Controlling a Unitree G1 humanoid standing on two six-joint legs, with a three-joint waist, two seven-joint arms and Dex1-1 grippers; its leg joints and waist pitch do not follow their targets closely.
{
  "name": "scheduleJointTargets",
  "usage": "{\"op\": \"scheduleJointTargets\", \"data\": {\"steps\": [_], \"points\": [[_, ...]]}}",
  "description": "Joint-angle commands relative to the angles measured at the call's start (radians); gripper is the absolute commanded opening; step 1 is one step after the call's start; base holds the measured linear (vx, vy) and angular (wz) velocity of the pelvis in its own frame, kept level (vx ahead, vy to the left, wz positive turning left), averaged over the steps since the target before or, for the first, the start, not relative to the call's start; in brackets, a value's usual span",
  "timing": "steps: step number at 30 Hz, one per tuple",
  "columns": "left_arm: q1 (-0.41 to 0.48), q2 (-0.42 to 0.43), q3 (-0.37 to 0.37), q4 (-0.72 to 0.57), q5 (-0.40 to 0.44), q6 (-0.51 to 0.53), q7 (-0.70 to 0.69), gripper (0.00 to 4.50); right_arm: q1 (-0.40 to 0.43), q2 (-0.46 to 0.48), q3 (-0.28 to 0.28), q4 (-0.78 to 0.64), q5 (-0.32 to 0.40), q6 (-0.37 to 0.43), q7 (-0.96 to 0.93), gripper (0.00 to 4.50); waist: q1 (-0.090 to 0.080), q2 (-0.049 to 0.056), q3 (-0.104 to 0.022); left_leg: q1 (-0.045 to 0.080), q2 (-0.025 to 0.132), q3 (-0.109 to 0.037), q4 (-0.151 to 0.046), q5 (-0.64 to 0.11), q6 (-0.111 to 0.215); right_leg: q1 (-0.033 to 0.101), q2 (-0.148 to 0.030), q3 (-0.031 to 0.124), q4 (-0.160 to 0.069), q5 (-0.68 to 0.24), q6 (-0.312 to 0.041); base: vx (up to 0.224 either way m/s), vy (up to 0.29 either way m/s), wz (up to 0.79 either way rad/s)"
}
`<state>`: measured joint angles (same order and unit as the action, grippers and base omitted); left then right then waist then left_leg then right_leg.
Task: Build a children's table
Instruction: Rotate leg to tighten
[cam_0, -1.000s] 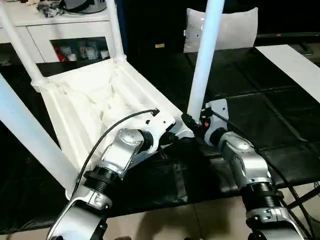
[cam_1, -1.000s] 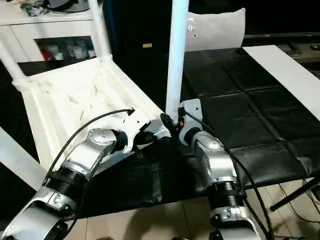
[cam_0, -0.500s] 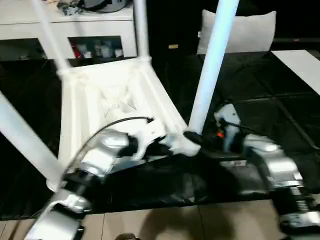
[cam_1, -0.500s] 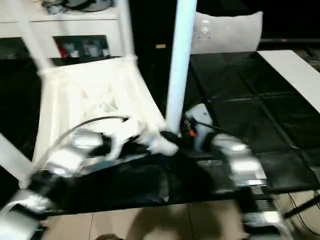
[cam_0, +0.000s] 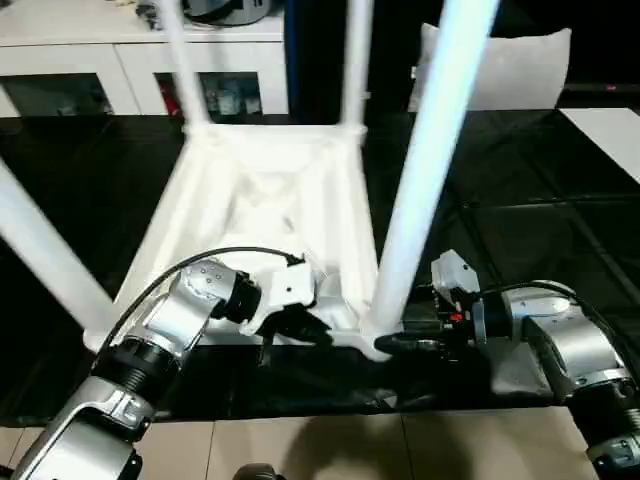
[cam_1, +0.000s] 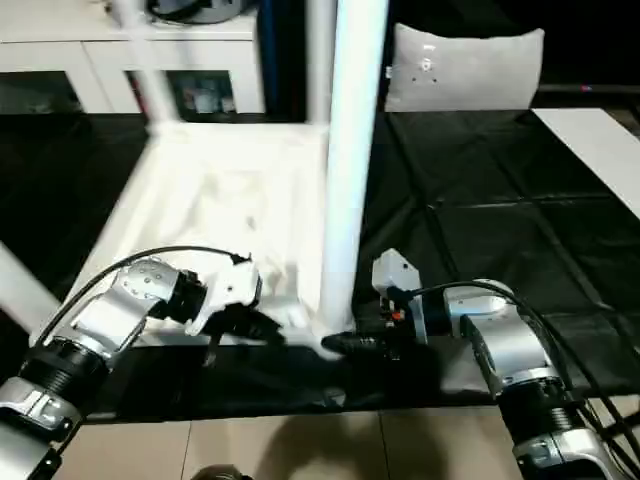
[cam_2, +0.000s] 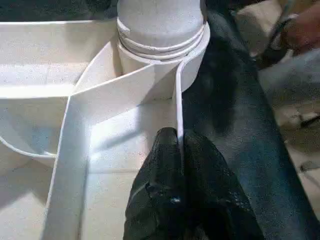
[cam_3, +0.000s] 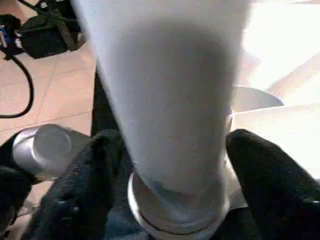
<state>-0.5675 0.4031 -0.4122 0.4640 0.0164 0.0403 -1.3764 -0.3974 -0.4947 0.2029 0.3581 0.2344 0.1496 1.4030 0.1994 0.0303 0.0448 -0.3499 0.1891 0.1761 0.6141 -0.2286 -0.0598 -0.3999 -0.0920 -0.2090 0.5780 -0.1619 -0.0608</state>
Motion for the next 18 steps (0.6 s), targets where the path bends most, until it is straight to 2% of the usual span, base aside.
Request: {"op": "scheduleJointTargets", "data": {"steps": [1,10,14,18], "points": [[-0.023,0.004,-0.029,-0.018,0.006,-0.024,-0.043,0.00,-0.014,-0.013,0.003,0.004,0.019,0.001,0.032,3.19,-0.008,-0.011,-0.077,0.001,0.068,-0.024,-0.065,-0.047,0.084,0.066,-0.096,0.090,-0.070,-0.294,-0.019,0.000,0.000,0.00],[-0.024,0.011,-0.036,-0.011,-0.002,-0.042,-0.069,0.00,-0.012,-0.029,0.010,-0.013,0.057,0.048,0.110,2.53,-0.006,-0.011,-0.078,-0.001,0.067,-0.024,-0.063,-0.038,0.091,0.066,-0.094,0.088,-0.070,-0.287,-0.015,0.000,0.000,0.00],[-0.021,0.009,-0.032,-0.011,-0.005,-0.037,-0.069,0.00,-0.004,-0.030,0.015,-0.022,0.062,0.061,0.123,2.20,-0.007,-0.012,-0.076,0.000,0.064,-0.023,-0.064,-0.050,0.082,0.067,-0.094,0.087,-0.075,-0.314,-0.007,0.000,0.000,0.00],[-0.012,-0.025,-0.005,-0.030,-0.036,0.045,-0.020,0.00,0.028,-0.003,0.009,-0.089,0.106,0.152,0.081,2.04,-0.006,-0.012,-0.075,0.000,0.068,-0.025,-0.065,-0.042,0.080,0.066,-0.094,0.088,-0.075,-0.311,-0.001,0.000,0.000,0.00]]}}
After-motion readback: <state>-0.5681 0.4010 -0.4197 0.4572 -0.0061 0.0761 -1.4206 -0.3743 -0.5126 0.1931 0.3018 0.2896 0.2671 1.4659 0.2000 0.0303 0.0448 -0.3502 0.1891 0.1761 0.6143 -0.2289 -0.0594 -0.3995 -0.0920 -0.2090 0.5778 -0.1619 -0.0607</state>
